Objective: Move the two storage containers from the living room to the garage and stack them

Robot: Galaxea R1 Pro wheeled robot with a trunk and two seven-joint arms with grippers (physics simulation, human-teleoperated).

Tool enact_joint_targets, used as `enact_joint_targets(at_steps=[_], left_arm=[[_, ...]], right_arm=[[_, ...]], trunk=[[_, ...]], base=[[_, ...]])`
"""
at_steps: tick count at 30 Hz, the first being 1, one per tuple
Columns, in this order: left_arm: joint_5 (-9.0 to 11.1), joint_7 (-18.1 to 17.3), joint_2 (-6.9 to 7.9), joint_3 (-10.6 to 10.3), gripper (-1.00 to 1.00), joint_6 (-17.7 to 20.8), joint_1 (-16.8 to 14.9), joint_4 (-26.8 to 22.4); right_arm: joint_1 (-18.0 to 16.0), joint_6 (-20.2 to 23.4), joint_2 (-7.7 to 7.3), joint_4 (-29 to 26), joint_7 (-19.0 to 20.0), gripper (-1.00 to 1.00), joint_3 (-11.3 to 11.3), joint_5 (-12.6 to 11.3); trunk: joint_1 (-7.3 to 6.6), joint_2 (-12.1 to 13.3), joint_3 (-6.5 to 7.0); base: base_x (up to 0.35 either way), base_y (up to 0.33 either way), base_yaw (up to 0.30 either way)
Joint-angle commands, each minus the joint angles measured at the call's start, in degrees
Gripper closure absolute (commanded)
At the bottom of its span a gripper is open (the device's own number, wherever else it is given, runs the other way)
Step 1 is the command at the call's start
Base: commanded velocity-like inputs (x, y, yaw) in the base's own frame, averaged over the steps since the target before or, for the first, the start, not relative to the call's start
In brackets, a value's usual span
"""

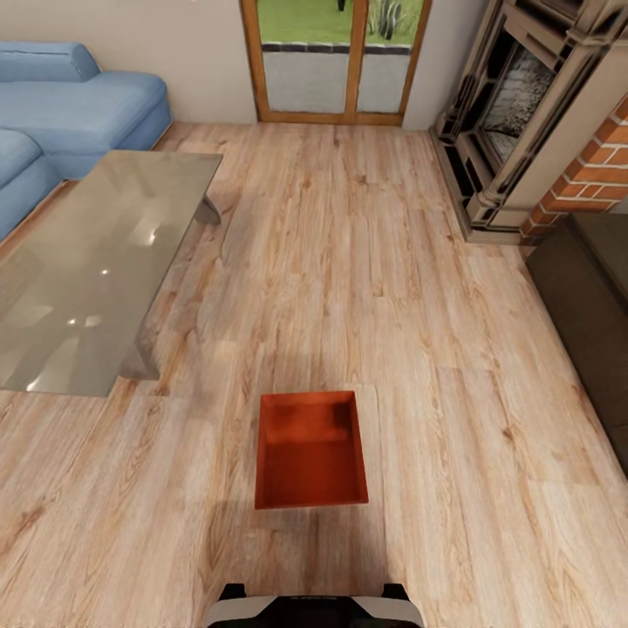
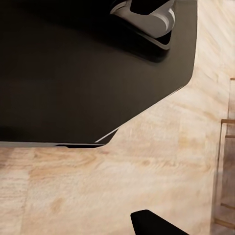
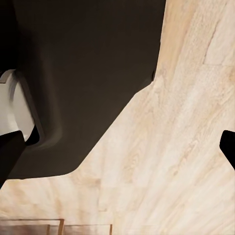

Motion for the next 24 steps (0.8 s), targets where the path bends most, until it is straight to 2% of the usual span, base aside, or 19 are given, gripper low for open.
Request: enact_joint_targets(at_steps=[1,11,24], left_arm=[[0.55,-0.29,0.01,0.01,-1.00,-0.14,-0.02,0.07],[0.62,-0.29,0.04,0.01,-1.00,-0.14,-0.02,0.07],[0.62,-0.29,-0.01,0.01,-1.00,-0.14,-0.02,0.07]], right_arm=[[0.00,-0.12,0.01,-0.02,-0.21,-1.00,0.49,-0.47],[0.00,-0.07,0.01,-0.02,-0.19,-1.00,0.48,-0.49],[0.00,-0.15,-0.03,-0.02,-0.23,-1.00,0.41,-0.55]], trunk=[[0.01,-0.04,-0.12],[0.01,-0.04,-0.93],[0.01,-0.04,-1.05]], base=[[0.000,0.000,0.008],[0.000,0.000,0.002],[0.000,0.000,0.000]])
